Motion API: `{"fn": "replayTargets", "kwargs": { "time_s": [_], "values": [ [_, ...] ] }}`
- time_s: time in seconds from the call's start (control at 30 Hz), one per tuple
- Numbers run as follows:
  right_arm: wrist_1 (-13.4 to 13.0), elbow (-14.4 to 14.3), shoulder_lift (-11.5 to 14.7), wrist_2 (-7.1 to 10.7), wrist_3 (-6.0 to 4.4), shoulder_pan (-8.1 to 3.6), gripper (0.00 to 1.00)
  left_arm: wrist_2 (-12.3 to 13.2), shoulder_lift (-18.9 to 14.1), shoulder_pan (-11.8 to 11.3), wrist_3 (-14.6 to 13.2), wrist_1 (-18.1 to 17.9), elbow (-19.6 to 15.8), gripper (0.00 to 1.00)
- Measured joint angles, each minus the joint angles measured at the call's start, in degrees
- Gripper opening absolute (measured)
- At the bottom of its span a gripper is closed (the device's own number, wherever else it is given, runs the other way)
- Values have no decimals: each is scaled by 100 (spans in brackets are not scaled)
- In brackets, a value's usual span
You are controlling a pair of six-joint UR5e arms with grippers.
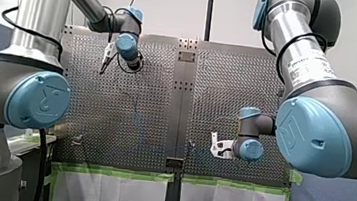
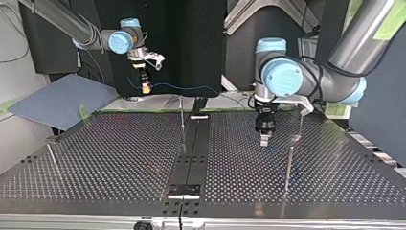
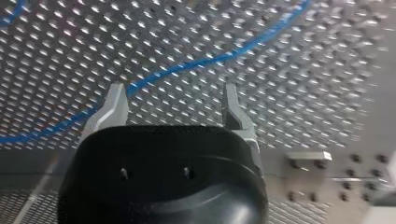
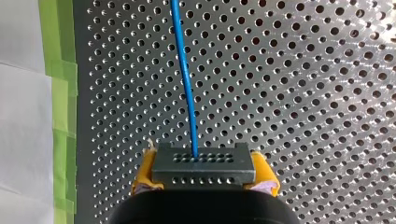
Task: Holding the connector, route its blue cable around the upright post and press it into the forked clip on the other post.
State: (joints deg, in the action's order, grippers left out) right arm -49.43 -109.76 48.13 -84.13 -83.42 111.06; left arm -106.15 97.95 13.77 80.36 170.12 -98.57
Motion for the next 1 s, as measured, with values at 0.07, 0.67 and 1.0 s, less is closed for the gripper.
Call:
{"fn": "replayTargets", "kwargs": {
  "time_s": [0.07,0.67,1.0],
  "values": [
    [-5,-1,-1,1,0,0,0,-106,40,3,-93,-10,0,100],
    [-23,0,0,1,0,-1,0,-526,67,85,-375,-408,2,100],
    [-33,1,0,1,0,-8,0,-495,70,124,-431,-508,31,100]
  ]
}}
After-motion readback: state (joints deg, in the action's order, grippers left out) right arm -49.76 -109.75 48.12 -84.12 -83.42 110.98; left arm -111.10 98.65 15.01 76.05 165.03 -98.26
